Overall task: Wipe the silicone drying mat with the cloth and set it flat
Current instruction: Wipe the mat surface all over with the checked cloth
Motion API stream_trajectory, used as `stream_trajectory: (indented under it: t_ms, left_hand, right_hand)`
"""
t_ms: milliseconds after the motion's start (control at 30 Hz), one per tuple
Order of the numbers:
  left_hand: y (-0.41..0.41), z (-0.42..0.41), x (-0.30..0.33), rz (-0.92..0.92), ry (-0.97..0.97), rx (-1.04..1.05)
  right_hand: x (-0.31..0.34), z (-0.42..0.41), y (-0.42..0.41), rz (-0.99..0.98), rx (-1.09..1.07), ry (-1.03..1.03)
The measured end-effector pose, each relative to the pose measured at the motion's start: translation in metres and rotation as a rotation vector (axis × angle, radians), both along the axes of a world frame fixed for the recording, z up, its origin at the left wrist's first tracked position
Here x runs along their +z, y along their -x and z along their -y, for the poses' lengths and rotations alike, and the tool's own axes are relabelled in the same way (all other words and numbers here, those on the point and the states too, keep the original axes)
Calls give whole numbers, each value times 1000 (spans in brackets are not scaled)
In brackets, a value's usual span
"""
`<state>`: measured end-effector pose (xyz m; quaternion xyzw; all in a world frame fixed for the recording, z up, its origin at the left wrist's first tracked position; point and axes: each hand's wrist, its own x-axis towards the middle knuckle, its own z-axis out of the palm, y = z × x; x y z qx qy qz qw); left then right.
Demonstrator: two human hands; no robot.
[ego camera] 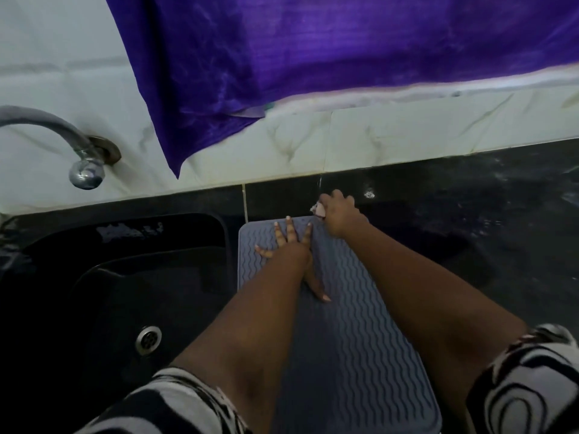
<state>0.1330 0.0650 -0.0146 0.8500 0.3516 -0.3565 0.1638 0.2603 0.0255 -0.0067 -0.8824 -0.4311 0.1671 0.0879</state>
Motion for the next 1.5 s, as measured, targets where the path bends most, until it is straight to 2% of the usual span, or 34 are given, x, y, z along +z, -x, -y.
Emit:
stream_trajectory:
  t_ms: [100,200,367,433,500,533,567,600,633,700,767,867,1000,1133,1200,1267,1333,1433,1500]
  left_hand:
    - [-5,-3,0,-20,15,5]
    - [-6,-2,-1,-22,-6,15]
    - [-11,-3,-3,-12,-16,51]
    - [-11,-2,-3,-7,-20,54]
    - [-9,-1,0,-23,-18,35]
    - [-7,0,1,-27,-16,33]
    - [-6,1,3,-26,-18,32]
    - [-5,2,4,-24,-21,29]
    - [-4,3,6,-17,-23,29]
    - [-1,4,8,3,-28,24]
    - [2,5,10,9,-26,18]
    - [9,6,10,29,-22,18]
    - [12,7,11,42,-27,12]
    - [12,9,15,54,-29,16]
    - [14,8,14,90,-27,12]
    - [18,8,14,117,-26,10]
    - [20,8,13,125,-31,8]
    - [18,7,10,122,-34,17]
    - [17,7,8,121,-37,25]
  right_hand:
    - [-12,-5,2,92,-6,-5]
    - [-19,13,13,102,10,-54]
    - [-34,101,69,89,52,-117]
    - [-35,134,93,82,76,-66]
    - [-28,152,99,-31,139,-21]
    - [-19,152,94,-157,123,-34]
    - [-7,146,86,-304,83,-77]
    - [3,135,74,-360,21,-161]
    - [9,119,60,-358,-42,-255]
    - [12,83,33,-181,-89,-312]
    - [2,57,19,-19,-101,-208]
    - [-17,44,18,58,-61,-51]
    - [-24,67,38,33,7,-32]
    - [-28,146,85,56,57,-177]
    - [-29,175,104,32,99,-131]
    - [-23,180,102,-113,91,-71]
    - [-7,163,85,-315,-32,-127]
    - [2,123,51,-188,-114,-292]
    - [-6,104,49,-78,-33,-211]
